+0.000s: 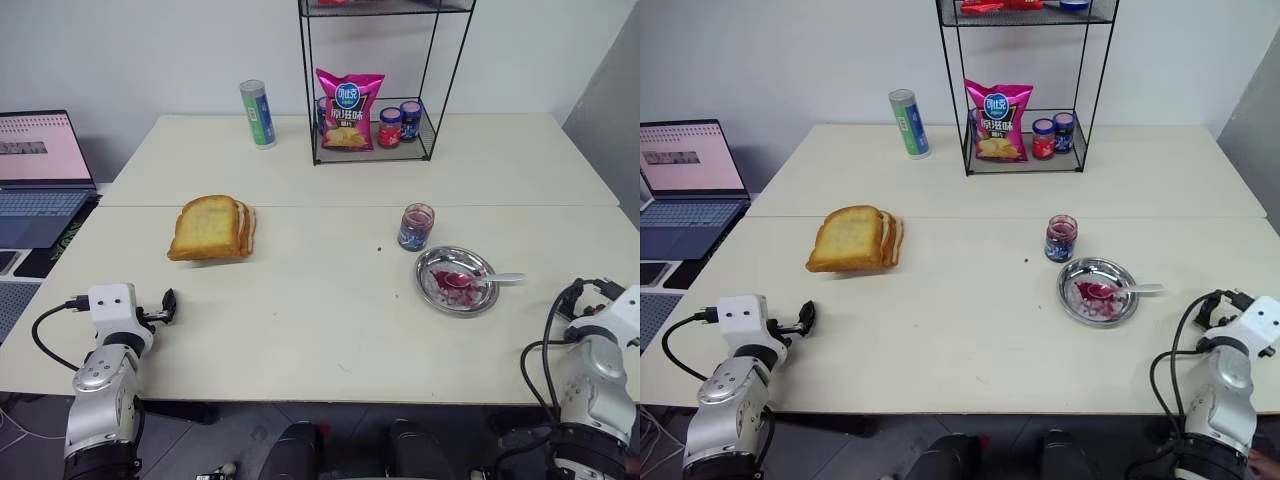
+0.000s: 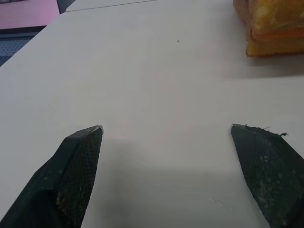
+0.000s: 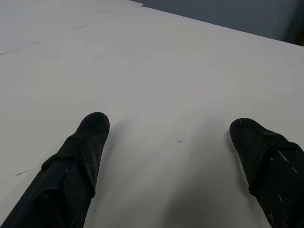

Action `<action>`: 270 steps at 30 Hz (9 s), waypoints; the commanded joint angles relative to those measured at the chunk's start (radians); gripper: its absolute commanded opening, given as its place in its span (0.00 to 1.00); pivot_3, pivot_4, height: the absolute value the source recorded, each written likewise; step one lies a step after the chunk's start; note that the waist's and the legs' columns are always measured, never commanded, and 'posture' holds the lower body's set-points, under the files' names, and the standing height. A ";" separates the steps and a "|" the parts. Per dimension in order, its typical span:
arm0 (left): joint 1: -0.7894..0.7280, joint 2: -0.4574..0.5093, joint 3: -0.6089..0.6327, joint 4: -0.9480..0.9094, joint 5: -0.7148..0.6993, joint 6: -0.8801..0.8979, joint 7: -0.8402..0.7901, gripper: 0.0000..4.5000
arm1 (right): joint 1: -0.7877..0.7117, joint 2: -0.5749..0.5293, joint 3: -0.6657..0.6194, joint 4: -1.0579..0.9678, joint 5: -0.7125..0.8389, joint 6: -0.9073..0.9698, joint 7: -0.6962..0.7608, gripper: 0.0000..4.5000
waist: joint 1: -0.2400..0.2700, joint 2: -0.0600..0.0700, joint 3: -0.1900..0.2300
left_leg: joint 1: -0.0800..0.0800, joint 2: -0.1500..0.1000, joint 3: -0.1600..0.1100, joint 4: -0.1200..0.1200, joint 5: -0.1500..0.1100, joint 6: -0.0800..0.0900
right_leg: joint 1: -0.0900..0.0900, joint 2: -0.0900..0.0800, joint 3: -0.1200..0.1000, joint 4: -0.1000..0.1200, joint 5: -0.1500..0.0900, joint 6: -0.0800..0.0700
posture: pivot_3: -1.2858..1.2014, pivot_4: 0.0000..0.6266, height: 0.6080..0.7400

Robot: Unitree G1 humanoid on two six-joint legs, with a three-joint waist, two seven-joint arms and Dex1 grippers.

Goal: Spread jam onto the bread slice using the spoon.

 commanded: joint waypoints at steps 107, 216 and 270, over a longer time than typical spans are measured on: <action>-0.154 0.064 -0.259 -0.451 -0.646 0.680 -0.154 0.01 | -0.009 -0.374 0.390 -0.726 0.710 0.651 0.683 1.00 | 0.029 -0.027 0.018 | -0.003 0.011 0.010 0.004 -0.006 -0.009 | -0.002 0.011 0.011 -0.013 0.007 0.000 | 0.52 0.24 1.00; -0.300 -0.286 0.224 -0.195 -1.044 0.369 0.211 0.30 | -0.184 -0.301 0.527 -0.580 0.605 0.579 0.718 1.00 | 0.033 -0.029 0.017 | -0.002 0.011 0.014 0.008 -0.006 -0.009 | -0.001 0.015 0.016 -0.012 0.011 0.004 | 0.52 0.24 1.00; -0.301 0.134 -0.071 0.000 -0.256 0.191 -0.224 0.99 | -0.216 -0.298 0.544 -0.563 0.602 0.593 0.742 1.00 | 0.030 -0.030 0.018 | -0.005 0.015 0.021 0.006 -0.006 -0.009 | -0.009 0.016 0.022 -0.012 0.015 -0.002 | 0.52 0.24 1.00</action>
